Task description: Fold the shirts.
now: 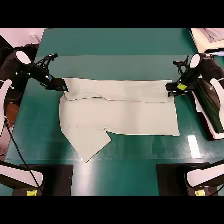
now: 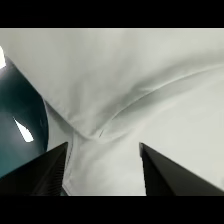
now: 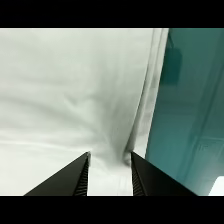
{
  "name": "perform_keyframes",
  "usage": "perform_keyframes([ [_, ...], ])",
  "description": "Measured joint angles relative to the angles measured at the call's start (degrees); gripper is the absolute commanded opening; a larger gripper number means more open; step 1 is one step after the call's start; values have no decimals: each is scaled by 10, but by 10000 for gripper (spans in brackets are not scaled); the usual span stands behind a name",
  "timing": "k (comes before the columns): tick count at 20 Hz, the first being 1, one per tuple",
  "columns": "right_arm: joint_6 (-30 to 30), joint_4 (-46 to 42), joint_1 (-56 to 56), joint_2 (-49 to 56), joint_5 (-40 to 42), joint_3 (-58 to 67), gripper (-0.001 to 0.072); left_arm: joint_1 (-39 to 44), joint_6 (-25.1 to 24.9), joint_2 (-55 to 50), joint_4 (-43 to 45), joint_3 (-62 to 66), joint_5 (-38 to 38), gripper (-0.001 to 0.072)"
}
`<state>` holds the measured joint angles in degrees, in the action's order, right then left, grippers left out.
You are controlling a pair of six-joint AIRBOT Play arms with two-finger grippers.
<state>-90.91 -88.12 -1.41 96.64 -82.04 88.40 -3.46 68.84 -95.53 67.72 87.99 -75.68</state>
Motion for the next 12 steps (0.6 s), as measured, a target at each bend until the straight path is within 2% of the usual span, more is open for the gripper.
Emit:
perform_keyframes([
  [5, 26, 37, -30, -38, -62, -9, 314, -19, 51, 35, 52, -39, -70, 544],
  [7, 34, 75, -57, -78, -66, -48, 351, -32, 71, 85, 56, -108, -64, 544],
  [12, 50, 150, -122, -177, -41, -163, 351, -44, 111, 246, 33, -341, -18, 544],
])
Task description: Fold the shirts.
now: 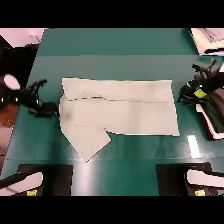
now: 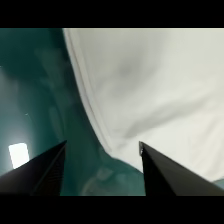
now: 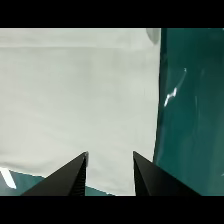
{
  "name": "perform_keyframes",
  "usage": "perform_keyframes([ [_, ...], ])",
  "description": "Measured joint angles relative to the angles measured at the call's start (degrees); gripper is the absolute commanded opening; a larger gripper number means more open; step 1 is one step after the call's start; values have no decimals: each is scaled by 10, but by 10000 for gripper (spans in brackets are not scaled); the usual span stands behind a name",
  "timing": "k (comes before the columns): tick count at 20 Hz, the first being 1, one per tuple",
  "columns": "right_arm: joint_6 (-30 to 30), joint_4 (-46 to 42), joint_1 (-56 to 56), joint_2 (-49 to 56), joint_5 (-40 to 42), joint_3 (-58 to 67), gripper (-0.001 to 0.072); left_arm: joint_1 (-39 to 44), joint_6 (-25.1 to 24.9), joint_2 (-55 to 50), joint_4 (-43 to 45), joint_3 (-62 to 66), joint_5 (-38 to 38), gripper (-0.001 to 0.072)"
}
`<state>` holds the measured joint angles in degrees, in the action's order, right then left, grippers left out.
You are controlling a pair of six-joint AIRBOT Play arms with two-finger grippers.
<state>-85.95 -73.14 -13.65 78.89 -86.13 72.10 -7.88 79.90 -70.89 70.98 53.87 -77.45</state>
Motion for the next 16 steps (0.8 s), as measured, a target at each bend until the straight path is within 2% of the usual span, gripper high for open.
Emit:
perform_keyframes([
  [6, 5, 26, -29, -63, 35, -66, 351, -3, 21, 112, -68, -181, 47, 544],
  [15, 6, 31, -33, -76, 44, -78, 351, -3, 22, 132, -131, -245, 109, 543],
  [16, 6, 31, -33, -77, 44, -78, 351, -3, 20, 132, -137, -251, 113, 478],
])
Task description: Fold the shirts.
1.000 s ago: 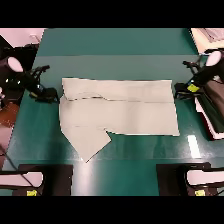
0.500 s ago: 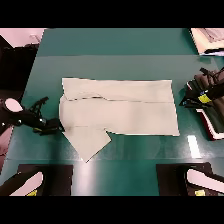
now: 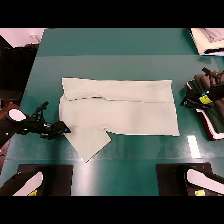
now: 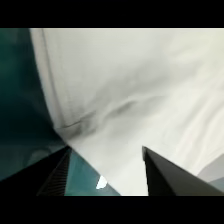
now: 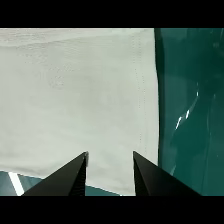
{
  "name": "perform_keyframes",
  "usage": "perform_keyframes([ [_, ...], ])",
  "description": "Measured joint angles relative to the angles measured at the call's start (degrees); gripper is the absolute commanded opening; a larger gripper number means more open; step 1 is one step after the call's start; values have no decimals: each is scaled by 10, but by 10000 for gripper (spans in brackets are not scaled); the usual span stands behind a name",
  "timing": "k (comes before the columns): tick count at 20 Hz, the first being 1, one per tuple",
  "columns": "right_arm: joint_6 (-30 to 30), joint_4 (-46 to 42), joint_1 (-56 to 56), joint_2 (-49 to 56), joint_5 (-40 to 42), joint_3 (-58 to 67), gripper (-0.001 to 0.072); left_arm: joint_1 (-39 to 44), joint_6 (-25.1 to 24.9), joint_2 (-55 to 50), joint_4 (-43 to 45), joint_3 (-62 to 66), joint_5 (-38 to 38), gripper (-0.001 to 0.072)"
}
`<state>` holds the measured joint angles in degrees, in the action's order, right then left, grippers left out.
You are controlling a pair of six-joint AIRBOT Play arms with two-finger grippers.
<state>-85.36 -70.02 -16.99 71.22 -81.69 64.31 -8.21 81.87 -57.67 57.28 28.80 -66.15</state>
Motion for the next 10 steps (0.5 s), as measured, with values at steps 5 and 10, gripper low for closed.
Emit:
perform_keyframes([
  [5, 0, 0, 0, 0, 0, 0, 351, 0, -13, 0, -19, -12, 26, 29],
  [10, 17, -3, -3, -1, -28, -3, 351, 0, -36, 0, -41, -6, 25, 25],
])
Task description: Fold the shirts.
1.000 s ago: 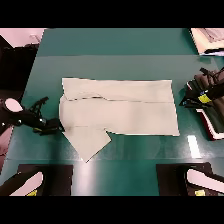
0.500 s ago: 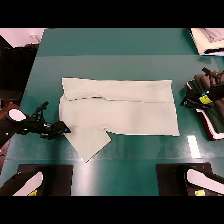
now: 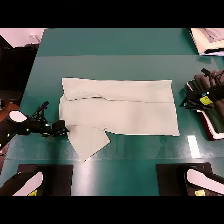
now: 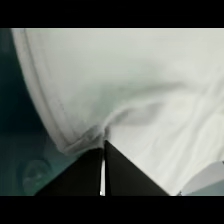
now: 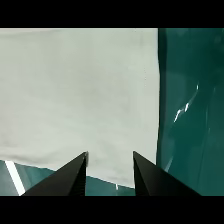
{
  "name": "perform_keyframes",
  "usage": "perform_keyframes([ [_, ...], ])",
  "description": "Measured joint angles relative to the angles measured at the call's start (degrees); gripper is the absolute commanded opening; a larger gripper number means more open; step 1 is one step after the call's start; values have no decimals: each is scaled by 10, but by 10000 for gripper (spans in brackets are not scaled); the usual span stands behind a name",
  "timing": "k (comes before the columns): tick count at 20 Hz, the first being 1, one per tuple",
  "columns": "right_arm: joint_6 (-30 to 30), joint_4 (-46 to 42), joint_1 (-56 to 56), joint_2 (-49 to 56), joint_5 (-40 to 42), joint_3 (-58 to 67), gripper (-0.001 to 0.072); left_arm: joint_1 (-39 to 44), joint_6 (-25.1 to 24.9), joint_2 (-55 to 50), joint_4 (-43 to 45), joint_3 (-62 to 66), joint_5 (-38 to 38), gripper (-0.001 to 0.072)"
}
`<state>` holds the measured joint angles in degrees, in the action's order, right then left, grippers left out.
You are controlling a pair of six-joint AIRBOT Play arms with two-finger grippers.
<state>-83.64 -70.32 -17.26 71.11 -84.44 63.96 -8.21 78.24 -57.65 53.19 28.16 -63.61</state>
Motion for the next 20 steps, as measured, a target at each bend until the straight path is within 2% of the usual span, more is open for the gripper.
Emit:
perform_keyframes([
  [3, 16, -2, -16, -14, -13, -38, 361, 0, -20, 1, -5, 21, -29, 25],
  [4, 22, -2, -26, -21, -12, -60, 410, 0, -27, 1, -8, 30, -38, 25],
  [11, 84, 0, -122, -56, 42, -239, 409, 0, -49, 1, -10, 52, -56, 25],
  [16, 107, 37, -143, -61, 67, -293, 403, 0, -51, 1, -10, 54, -59, 25],
  [17, 109, 43, -144, -62, 71, -297, 385, 0, -51, 1, -10, 54, -58, 26],
  [18, 111, 50, -144, -62, 77, -300, 312, 0, -51, 1, -10, 54, -59, 26],
  [20, 114, 60, -147, -62, 86, -304, 291, 0, -52, 1, -10, 54, -59, 25],
])
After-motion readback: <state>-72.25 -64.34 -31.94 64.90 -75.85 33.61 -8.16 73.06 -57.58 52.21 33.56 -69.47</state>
